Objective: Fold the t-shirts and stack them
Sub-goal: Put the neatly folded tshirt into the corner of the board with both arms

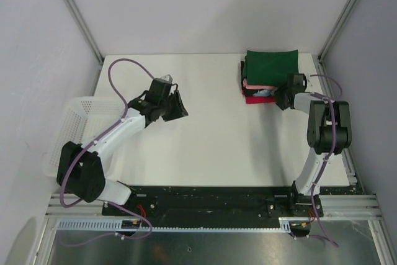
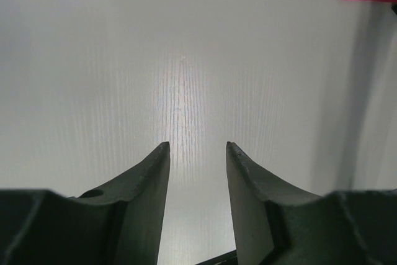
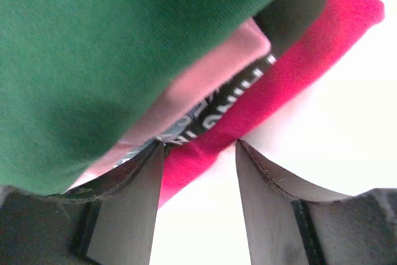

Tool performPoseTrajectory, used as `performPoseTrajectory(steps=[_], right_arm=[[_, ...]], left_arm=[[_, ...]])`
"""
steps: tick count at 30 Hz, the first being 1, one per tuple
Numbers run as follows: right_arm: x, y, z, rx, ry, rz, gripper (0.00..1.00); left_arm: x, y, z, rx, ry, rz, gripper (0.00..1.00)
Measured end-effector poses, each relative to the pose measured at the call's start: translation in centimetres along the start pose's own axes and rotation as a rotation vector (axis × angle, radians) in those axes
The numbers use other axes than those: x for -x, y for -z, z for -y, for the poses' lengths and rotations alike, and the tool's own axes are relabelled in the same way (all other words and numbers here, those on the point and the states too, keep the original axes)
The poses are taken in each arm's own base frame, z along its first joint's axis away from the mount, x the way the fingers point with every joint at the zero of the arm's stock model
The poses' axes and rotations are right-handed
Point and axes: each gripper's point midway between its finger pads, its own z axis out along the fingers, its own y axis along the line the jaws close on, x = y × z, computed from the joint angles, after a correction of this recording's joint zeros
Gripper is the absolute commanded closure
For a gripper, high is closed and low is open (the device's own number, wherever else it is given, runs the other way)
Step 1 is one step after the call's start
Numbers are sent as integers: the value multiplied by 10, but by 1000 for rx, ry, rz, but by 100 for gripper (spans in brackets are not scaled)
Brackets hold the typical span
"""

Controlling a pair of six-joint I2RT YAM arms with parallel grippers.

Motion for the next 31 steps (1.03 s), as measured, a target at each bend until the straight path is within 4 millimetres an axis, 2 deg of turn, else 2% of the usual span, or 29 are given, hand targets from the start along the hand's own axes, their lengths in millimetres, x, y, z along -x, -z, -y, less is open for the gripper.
performPoseTrajectory(steps=[4,6,10,11,12,15,17,19,21,23,27,31], right_arm=[[-6,17,5,-37,31,-32,39],[-8,40,1,-37,61,-36,37],[-18,112,-40,98,139,-9,31],[-25,139,-57,169,167,1,29],[-30,158,-67,216,182,7,27],[-60,226,-95,389,263,3,22],[-82,264,-102,479,318,-15,20],[-99,290,-101,531,363,-35,20],[-110,307,-95,555,402,-51,20],[-115,315,-87,552,430,-54,19],[-120,318,-70,517,471,-60,19],[-123,314,-59,484,500,-70,17]], left_arm=[[-1,7,2,-27,-27,4,41],[-4,13,2,-43,-47,7,32],[-13,26,-1,-72,-84,13,9],[-16,31,-2,-81,-92,17,5],[-18,34,-2,-87,-103,21,3],[-21,47,-1,-120,-134,43,1],[-24,55,-1,-138,-154,60,1],[-28,64,-4,-151,-173,82,1],[-31,72,-8,-161,-186,105,1],[-33,79,-12,-162,-191,132,0],[-33,87,-19,-150,-200,174,1],[-31,86,-23,-128,-202,187,1]])
